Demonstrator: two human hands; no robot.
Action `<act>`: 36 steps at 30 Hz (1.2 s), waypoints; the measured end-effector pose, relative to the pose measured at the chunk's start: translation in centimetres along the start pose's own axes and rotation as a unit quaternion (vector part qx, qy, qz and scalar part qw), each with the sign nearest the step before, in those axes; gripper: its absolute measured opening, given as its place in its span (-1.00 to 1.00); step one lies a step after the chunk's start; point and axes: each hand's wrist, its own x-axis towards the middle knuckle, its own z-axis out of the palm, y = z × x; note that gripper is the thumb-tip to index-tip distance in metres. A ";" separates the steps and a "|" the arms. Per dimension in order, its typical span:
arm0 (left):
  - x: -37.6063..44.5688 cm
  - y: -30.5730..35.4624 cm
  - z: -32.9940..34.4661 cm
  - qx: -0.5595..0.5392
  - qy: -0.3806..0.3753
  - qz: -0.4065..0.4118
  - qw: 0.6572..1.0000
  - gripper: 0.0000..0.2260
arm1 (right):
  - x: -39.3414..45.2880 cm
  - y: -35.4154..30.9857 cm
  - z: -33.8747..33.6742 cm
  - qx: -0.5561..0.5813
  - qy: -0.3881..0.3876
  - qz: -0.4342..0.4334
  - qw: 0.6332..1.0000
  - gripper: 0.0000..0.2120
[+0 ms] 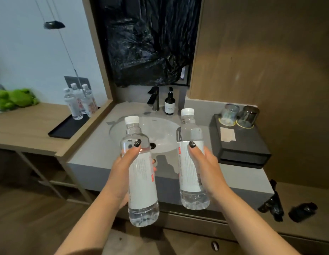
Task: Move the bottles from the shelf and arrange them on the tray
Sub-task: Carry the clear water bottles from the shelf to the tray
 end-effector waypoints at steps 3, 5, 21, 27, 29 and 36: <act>2.3 0.4 -2.0 -0.004 0.028 -0.007 1.000 -0.52 | 2.7 0.7 2.7 -0.014 -0.021 0.003 1.000 -0.59; 3.8 0.6 -3.3 0.003 0.032 -0.003 0.999 -0.54 | 4.4 1.3 4.2 -0.019 -0.029 0.003 0.999 -0.59; 17.4 5.9 -20.8 0.043 0.081 -0.022 0.995 -0.67 | 18.5 3.6 20.3 -0.051 -0.118 0.044 0.991 -0.76; 17.8 8.7 -28.3 0.006 0.055 -0.008 0.998 -0.71 | 20.6 4.5 29.2 -0.079 -0.111 0.052 0.989 -0.69; 19.2 9.4 -32.2 0.000 0.046 -0.024 0.999 -0.56 | 21.2 4.8 32.4 -0.090 -0.100 0.057 0.989 -0.78; 22.6 13.2 -42.7 0.007 0.025 -0.020 0.999 -0.57 | 22.5 5.9 42.9 -0.087 -0.040 0.074 0.993 -0.66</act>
